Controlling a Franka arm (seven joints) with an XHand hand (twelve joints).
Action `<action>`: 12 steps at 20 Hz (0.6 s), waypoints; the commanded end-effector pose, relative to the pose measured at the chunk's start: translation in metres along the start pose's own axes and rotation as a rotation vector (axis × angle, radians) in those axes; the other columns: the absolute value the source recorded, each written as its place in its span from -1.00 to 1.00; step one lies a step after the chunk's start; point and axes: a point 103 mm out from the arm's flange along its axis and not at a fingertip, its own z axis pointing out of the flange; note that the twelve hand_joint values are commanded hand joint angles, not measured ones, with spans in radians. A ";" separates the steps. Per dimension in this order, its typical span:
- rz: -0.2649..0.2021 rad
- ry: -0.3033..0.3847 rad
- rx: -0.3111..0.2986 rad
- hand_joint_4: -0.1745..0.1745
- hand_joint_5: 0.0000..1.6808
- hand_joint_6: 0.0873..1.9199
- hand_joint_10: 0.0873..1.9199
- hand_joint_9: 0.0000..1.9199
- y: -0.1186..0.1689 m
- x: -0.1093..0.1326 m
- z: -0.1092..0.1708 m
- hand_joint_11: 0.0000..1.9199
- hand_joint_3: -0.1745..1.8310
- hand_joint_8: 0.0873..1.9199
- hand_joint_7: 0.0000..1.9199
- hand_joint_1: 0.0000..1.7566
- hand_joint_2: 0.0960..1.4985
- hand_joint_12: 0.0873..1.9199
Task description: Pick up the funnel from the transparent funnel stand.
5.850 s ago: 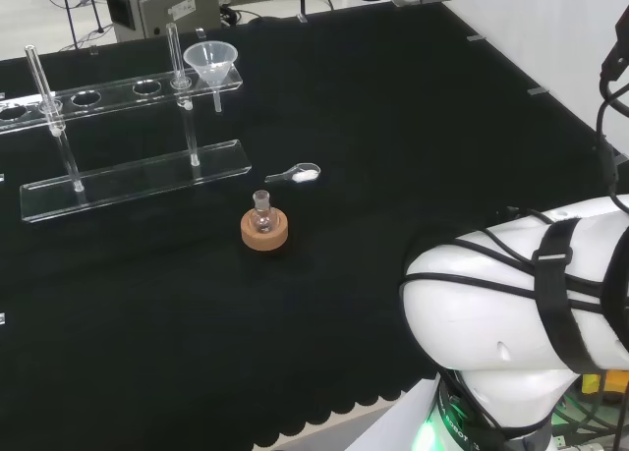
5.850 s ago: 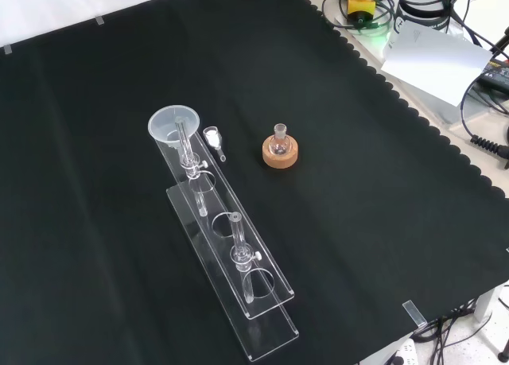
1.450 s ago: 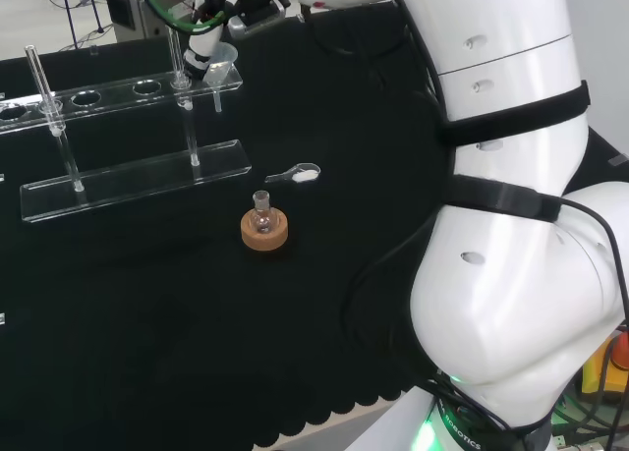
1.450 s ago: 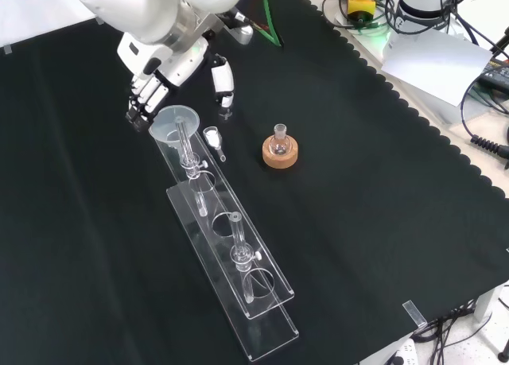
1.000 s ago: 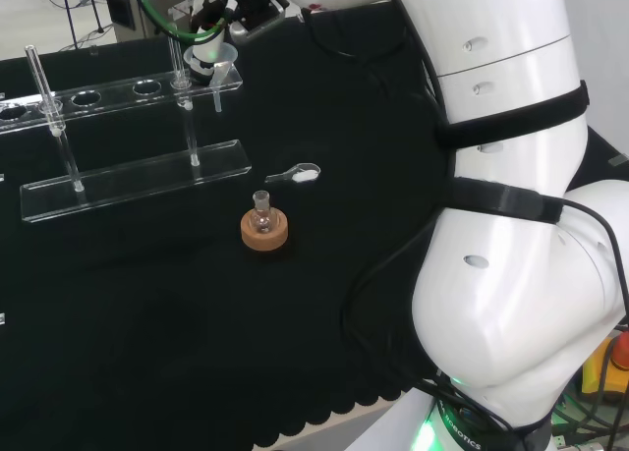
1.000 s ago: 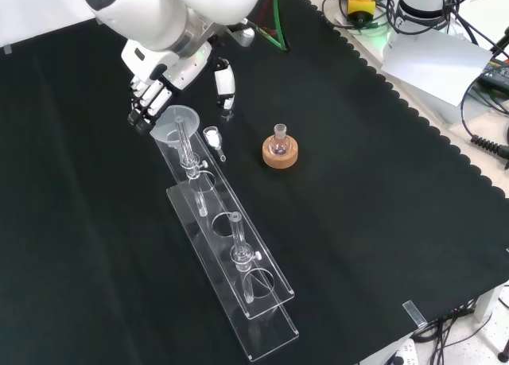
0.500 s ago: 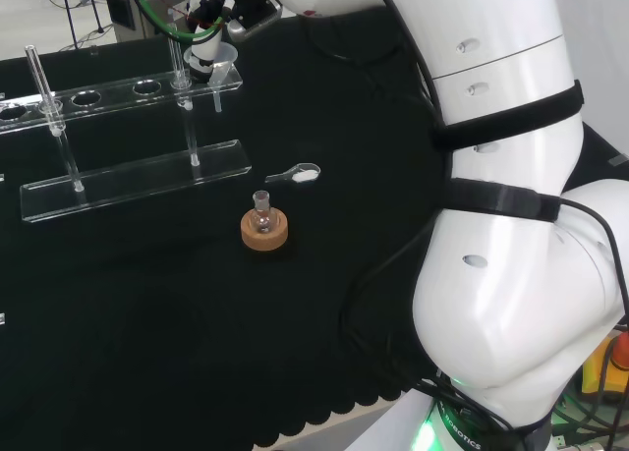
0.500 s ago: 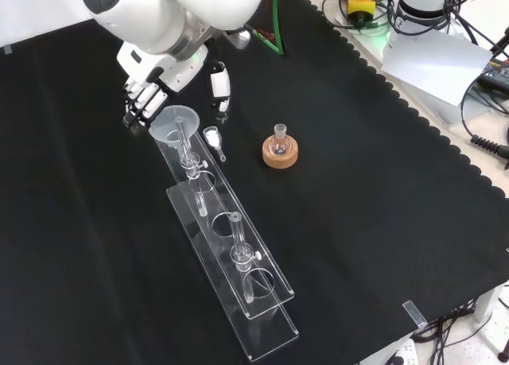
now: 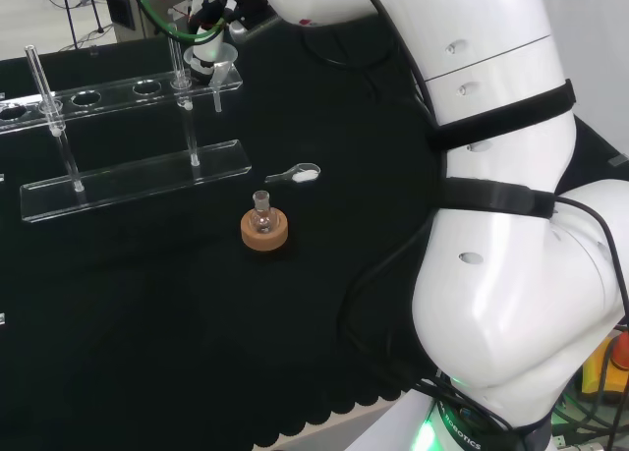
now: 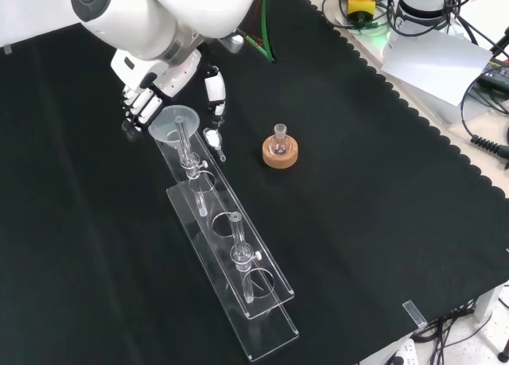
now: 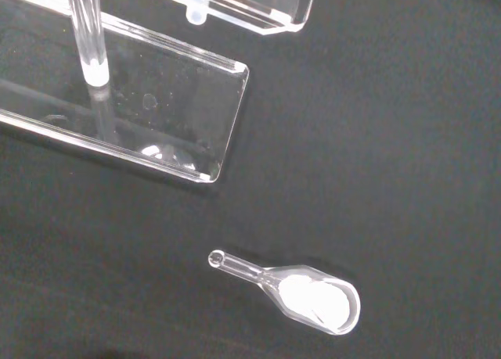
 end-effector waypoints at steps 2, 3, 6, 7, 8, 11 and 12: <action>-0.004 -0.003 -0.009 -0.07 -1.00 -1.00 -0.12 -0.95 0.003 0.000 0.003 -0.72 -0.38 -0.69 -1.00 -0.31 -0.22 0.52; -0.004 -0.001 -0.009 -0.08 -1.00 -1.00 -0.12 -0.95 0.003 0.000 0.003 -0.71 -0.38 -0.68 -1.00 -0.31 -0.22 0.52; -0.004 -0.005 -0.016 -0.09 -1.00 -1.00 -0.12 -0.95 0.004 -0.001 0.005 -0.71 -0.38 -0.67 -1.00 -0.31 -0.21 0.52; -0.003 -0.008 -0.016 -0.09 -1.00 -1.00 -0.12 -0.95 0.005 -0.001 0.005 -0.71 -0.38 -0.67 -1.00 -0.31 -0.21 0.51; -0.001 -0.009 -0.017 -0.09 -1.00 -1.00 -0.12 -0.95 0.005 -0.001 0.006 -0.71 -0.38 -0.67 -1.00 -0.30 -0.21 0.51; 0.000 -0.011 -0.016 -0.09 -0.99 -1.00 -0.12 -0.95 0.007 0.000 0.007 -0.71 -0.38 -0.66 -1.00 -0.30 -0.21 0.51; 0.000 -0.011 -0.016 -0.09 -0.99 -1.00 -0.12 -0.94 0.008 0.000 0.007 -0.70 -0.38 -0.66 -1.00 -0.30 -0.21 0.51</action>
